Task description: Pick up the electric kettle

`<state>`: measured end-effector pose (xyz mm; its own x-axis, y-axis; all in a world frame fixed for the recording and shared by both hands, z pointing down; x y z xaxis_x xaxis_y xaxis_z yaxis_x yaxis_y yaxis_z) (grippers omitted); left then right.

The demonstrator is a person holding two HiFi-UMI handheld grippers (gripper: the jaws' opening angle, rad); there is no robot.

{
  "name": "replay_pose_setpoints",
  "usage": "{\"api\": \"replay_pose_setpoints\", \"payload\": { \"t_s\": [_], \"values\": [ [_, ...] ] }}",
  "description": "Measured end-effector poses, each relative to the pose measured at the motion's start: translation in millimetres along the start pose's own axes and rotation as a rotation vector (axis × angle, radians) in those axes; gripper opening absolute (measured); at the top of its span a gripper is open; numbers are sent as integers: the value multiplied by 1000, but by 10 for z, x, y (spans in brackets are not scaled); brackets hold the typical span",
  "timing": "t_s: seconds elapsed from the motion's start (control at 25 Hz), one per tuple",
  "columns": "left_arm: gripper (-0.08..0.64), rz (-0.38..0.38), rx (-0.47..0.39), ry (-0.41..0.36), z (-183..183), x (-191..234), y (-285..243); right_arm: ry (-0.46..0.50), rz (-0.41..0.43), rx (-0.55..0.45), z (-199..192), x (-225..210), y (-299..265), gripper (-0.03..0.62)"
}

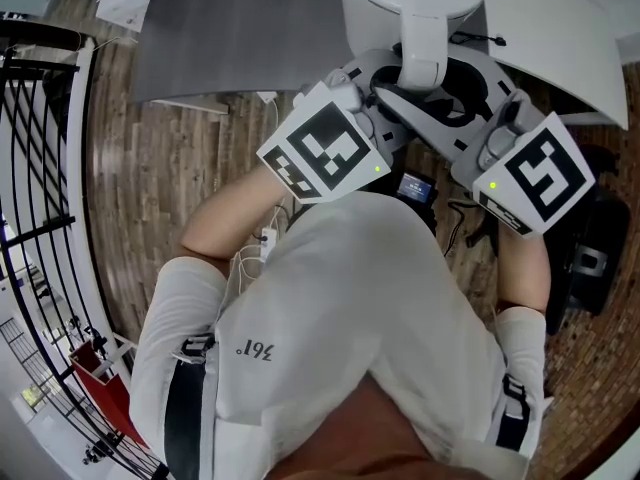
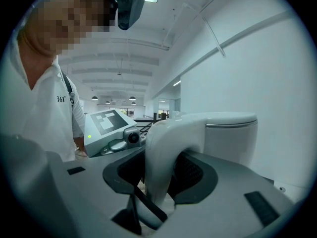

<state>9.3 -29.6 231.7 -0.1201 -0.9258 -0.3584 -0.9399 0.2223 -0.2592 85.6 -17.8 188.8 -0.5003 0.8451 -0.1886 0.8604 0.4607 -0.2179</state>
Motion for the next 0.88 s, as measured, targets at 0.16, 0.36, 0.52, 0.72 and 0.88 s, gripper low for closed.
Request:
{"api": "replay_pose_setpoints", "payload": {
  "t_s": [0.16,0.36,0.52,0.72,0.88],
  "values": [
    [113,1,8,-19,-31,-98,-8,16,-3,-28,-103,60,37,167],
    [112,5,9,-30,-100,-222,-13,23,-5,-72,-210,135,45,167],
    [114,-7,19,-20,-181,-309,-10,12,-9,-74,-299,167,41,167],
    [114,-12,15,-24,-227,-383,-31,0,-12,-64,-393,185,63,167],
    [114,-12,3,-28,-271,-396,-28,7,-17,-61,-431,193,34,167]
  ]
}}
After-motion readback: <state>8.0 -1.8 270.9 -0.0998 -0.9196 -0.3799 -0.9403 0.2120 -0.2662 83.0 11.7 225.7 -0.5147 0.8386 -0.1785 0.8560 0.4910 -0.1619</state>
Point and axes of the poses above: the fingertips, and each gripper's own axes: y backward along the fingers, x to its left, z out of its top, the point moved 9 cm from there along y, backward along the fingers, and after that the axes turned 14 degrees about -y, right-handed, at the moved point
